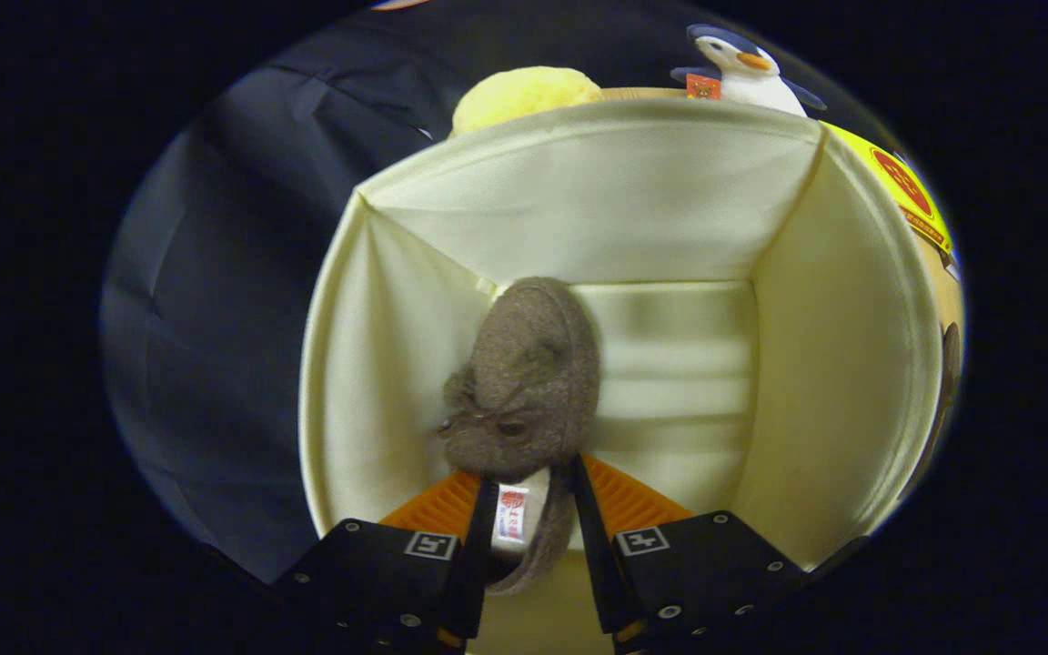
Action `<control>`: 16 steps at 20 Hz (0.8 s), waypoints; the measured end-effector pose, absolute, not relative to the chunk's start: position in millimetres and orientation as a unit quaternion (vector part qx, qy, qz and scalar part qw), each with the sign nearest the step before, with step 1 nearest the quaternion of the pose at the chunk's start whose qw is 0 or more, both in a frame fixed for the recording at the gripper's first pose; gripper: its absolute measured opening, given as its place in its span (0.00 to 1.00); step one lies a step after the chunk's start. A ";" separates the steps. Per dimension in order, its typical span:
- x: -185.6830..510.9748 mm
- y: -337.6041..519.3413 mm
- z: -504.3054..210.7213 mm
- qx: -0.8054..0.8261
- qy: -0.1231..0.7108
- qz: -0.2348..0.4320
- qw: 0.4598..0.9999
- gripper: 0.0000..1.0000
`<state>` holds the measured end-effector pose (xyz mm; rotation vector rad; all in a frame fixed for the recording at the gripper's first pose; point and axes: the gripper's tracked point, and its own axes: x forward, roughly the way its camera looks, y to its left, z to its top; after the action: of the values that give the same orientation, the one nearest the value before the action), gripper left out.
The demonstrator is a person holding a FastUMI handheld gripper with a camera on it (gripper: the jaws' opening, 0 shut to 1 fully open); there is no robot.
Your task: Open the storage box then place both shoes into the box .Put the left shoe in first, then the right shoe, with the right side of both shoes facing outward in a uniform manner.
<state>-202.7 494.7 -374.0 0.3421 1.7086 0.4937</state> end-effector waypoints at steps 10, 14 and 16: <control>-124.5 359.9 -282.8 0.256 0.590 0.235 0.729 0.89; -121.5 245.4 -303.9 0.187 0.560 0.179 0.787 0.94; -129.9 195.5 -319.2 0.157 0.559 0.155 0.799 0.96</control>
<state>-129.9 195.5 -319.2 0.3377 1.1991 0.3336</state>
